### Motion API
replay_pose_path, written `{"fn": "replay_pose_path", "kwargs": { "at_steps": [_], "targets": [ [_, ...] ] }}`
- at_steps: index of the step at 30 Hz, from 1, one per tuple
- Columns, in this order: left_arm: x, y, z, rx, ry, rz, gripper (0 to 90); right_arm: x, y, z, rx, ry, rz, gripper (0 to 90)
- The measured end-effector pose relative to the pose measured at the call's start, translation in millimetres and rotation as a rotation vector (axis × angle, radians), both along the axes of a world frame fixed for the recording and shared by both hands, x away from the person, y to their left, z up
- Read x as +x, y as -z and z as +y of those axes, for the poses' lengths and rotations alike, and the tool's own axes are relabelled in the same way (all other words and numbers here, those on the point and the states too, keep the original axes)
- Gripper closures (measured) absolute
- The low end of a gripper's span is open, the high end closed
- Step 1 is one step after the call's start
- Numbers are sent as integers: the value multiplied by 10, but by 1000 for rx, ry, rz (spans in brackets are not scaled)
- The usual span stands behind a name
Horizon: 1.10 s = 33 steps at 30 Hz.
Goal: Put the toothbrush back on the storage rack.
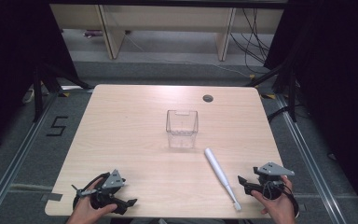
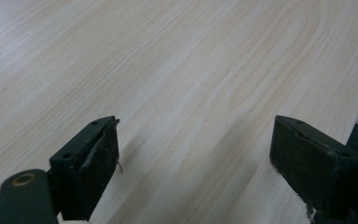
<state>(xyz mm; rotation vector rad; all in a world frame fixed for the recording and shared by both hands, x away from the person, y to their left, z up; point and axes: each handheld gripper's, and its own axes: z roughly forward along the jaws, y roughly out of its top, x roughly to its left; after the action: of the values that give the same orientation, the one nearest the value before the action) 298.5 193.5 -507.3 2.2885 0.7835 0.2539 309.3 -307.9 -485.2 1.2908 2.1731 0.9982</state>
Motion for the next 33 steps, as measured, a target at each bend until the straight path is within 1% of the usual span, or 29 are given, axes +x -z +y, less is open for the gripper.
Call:
{"fn": "replay_pose_path", "kwargs": {
  "at_steps": [3,4,5,6,7,8,9,10,11,12,13,14,15,16,17,18,19,20,21,22,23,24,25,27,28,29,31,32,33],
  "targets": [
    [1,0,0,-1,1,2,151,-3,-7,1,-8,4,-7,311],
    [1,0,0,-1,1,2,151,-4,-8,5,-6,0,0,317],
    [4,0,4,8,0,-1,151,-4,-8,5,-6,0,0,317],
    [1,0,1,0,0,0,151,-3,-12,15,16,-7,6,331],
    [1,0,1,0,0,0,152,-2,-16,14,17,-13,0,354],
    [5,-3,6,9,1,-2,151,-23,-25,39,32,8,11,361],
    [5,-3,6,9,1,-2,151,-23,-25,39,32,8,11,361],
    [4,-2,6,8,0,-2,151,-10,-35,33,11,-8,-16,365],
    [0,0,2,1,-1,2,151,-7,-41,29,7,-14,-29,387],
    [5,0,3,9,-1,-1,151,-36,-73,74,34,-17,-29,442],
    [5,0,3,9,-1,-1,152,-44,-87,86,36,-20,-31,471],
    [5,0,3,10,-1,-2,151,-51,-106,98,44,-40,-21,507],
    [5,0,3,10,-1,-2,151,-51,-106,98,44,-40,-21,507],
    [5,2,5,9,-2,-1,152,-62,-133,129,34,-81,-42,577],
    [6,2,7,9,-1,0,151,-80,-144,162,49,-85,-29,607],
    [5,3,7,9,-3,0,151,-104,-158,195,52,-81,-13,635],
    [5,3,7,9,-3,0,152,-104,-158,195,52,-81,-13,635],
    [3,3,8,9,-3,0,152,-101,-164,234,56,-125,-32,687],
    [1,3,7,8,-2,-1,152,-122,-168,274,70,-122,-19,720],
    [-1,3,7,6,-5,0,152,-125,-170,291,59,-146,-13,741],
    [1,2,7,8,-4,0,152,-112,-154,311,52,-176,-26,767],
    [0,1,7,8,-4,-1,152,-126,-144,347,51,-188,-10,788],
    [-1,1,7,7,-4,-1,152,-124,-140,356,34,-197,-29,800],
    [-2,2,7,6,-6,-1,152,-123,-122,399,37,-233,-12,830],
    [-3,3,8,5,-7,1,152,-142,-115,424,42,-221,-1,849],
    [-3,3,9,5,-5,-1,152,-123,-99,429,26,-254,-1,861],
    [-4,2,10,5,-5,-2,152,-129,-94,436,20,-247,-4,873],
    [-4,0,9,3,-8,-2,152,-135,-73,458,22,-260,23,893],
    [-4,0,9,3,-8,-2,152,-135,-73,458,22,-260,23,893]
  ]
}}
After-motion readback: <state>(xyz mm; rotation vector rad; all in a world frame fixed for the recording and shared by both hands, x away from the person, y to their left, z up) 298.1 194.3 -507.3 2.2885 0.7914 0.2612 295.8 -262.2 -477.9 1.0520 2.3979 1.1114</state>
